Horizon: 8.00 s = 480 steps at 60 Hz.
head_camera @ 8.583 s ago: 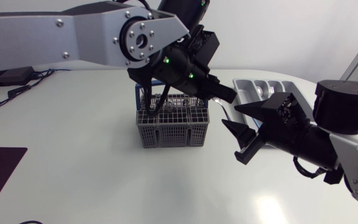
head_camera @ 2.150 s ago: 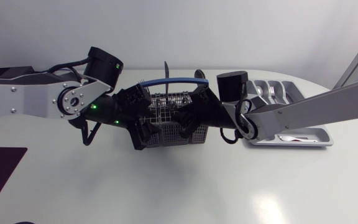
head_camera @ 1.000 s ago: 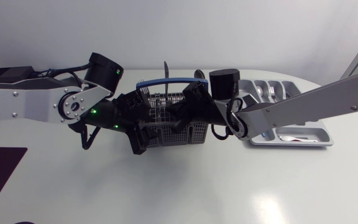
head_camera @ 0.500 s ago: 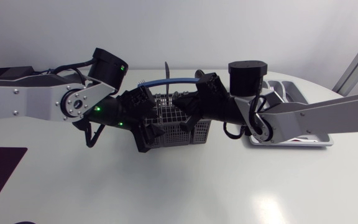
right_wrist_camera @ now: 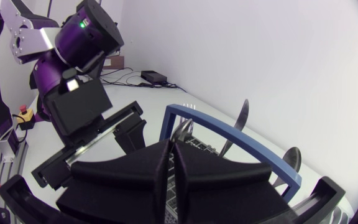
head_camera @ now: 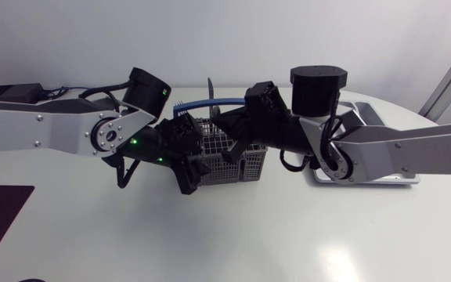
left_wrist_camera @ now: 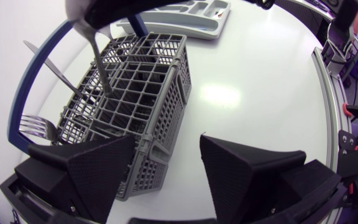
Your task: Unload the cutlery basket into the drawer organizer.
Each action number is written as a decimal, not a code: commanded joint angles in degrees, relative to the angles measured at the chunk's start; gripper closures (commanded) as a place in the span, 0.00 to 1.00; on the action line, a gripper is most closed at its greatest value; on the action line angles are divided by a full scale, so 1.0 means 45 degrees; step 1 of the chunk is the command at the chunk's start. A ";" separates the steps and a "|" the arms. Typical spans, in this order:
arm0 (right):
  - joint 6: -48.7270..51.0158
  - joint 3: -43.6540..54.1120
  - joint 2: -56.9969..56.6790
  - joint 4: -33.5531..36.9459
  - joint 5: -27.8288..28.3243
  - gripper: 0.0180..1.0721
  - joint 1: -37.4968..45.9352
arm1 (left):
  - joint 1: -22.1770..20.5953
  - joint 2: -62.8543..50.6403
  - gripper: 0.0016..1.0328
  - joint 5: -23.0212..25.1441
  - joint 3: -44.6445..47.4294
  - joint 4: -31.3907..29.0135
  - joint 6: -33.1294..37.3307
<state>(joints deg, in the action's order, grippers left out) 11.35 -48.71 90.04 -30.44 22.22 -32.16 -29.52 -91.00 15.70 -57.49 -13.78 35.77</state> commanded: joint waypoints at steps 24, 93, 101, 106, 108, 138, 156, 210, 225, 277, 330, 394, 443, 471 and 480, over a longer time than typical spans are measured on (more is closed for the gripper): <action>0.0309 0.1273 -0.3271 0.1763 -0.0250 0.94 -0.0177 | -0.0140 -0.0227 0.16 -0.0287 -0.0407 0.0191 -0.0351; 0.9723 0.2152 -0.4423 0.9049 0.0063 0.94 1.0741 | -0.1214 0.0574 0.15 -0.1654 -0.1872 -0.3246 -0.1191; 1.0094 0.1664 -0.2646 0.8111 -0.1109 0.94 1.0956 | -0.1194 0.0633 0.15 -0.1673 -0.1989 -0.3656 -0.1288; 1.0113 0.1371 -0.1532 0.7584 -0.1871 0.94 1.0936 | -0.1058 0.0672 0.15 -0.1673 -0.1989 -0.3930 -0.1308; 1.0133 0.1312 -0.1142 0.7388 -0.2203 0.94 1.0917 | -0.0999 0.0691 0.15 -0.1673 -0.1989 -0.4027 -0.1308; 0.9840 0.0726 0.1046 0.5943 -0.4410 0.32 1.0350 | 0.1423 0.1551 0.13 -0.1595 -0.1716 -0.4320 -0.0663; 0.6988 0.0140 -0.2079 0.8170 -0.3043 0.20 0.8593 | 0.3727 -0.0090 0.13 -0.0931 -0.1911 -0.2328 -0.0742; 0.0602 -0.1383 0.0655 0.8033 -0.1617 0.20 0.2636 | 0.2087 -0.1047 0.11 -0.0599 -0.0485 -0.0902 -0.1269; 0.0660 0.0219 -0.1063 0.8228 -0.1715 0.20 0.2343 | 0.1794 0.0711 0.10 -0.0619 0.0804 -0.1137 -0.1249; 0.1715 0.1058 -0.0868 0.8072 -0.1226 0.94 0.2264 | 0.4782 -0.5520 0.86 0.2721 -0.5016 0.1637 -0.3417; 0.0973 -0.2672 0.2433 0.7545 -0.1265 0.94 0.1698 | 0.0349 -0.0285 0.88 0.3229 0.0706 -0.1391 -0.0663; 0.1324 0.2328 -0.2978 0.9400 -0.0152 0.94 0.1581 | 0.4411 -0.6496 0.87 0.5455 -0.6012 -0.1313 -0.1796; 0.1871 -0.2789 0.1788 0.9049 -0.0191 0.94 0.3651 | 0.3747 -0.1242 0.87 0.5670 0.0374 -0.1899 0.0001; 0.2320 -0.0973 -0.1200 0.8873 -0.0328 0.75 0.4823 | 0.5114 0.1512 0.85 0.5573 0.1292 -0.2270 0.0626; 0.2379 -0.0250 -0.3798 1.0299 0.0102 0.65 0.4979 | 0.5642 0.3484 0.84 0.5553 0.1234 -0.3481 0.0958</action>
<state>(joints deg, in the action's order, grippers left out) 21.23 -52.14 77.47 13.69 21.76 -10.00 -4.80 -78.76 40.05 -53.12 -27.64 38.24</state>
